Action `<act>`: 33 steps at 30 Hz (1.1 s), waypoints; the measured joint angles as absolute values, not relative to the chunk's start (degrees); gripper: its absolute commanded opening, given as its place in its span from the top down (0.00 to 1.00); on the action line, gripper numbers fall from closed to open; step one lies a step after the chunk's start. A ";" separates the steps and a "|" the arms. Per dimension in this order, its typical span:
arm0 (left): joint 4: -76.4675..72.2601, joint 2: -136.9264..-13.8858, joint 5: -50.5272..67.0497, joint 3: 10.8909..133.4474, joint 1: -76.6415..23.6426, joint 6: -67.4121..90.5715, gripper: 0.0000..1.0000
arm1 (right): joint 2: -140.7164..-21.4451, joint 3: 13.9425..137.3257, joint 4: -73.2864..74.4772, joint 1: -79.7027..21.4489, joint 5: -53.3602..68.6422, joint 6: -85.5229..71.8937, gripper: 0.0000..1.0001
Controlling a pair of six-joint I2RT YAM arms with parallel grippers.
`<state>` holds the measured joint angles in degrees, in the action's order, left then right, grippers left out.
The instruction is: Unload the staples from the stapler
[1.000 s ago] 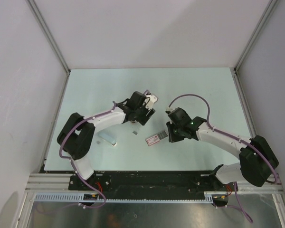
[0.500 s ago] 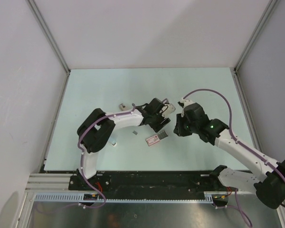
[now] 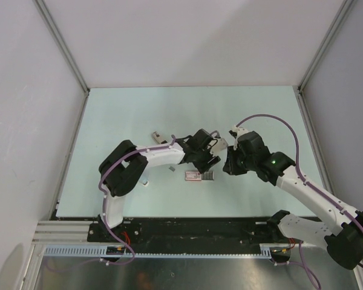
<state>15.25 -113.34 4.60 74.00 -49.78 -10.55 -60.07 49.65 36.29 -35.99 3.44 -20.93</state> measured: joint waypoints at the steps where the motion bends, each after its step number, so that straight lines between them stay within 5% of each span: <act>1: 15.18 -113.19 4.99 73.71 -50.00 -10.59 0.31 | -60.07 49.65 36.32 -35.97 3.51 -20.91 0.96; 33: 15.53 -108.07 1.96 67.48 -46.06 -12.19 0.32 | -60.27 49.50 36.12 -37.65 4.99 -22.44 0.96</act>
<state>15.53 -108.07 1.96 67.48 -46.06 -12.19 -60.27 49.50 36.12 -37.65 4.99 -22.44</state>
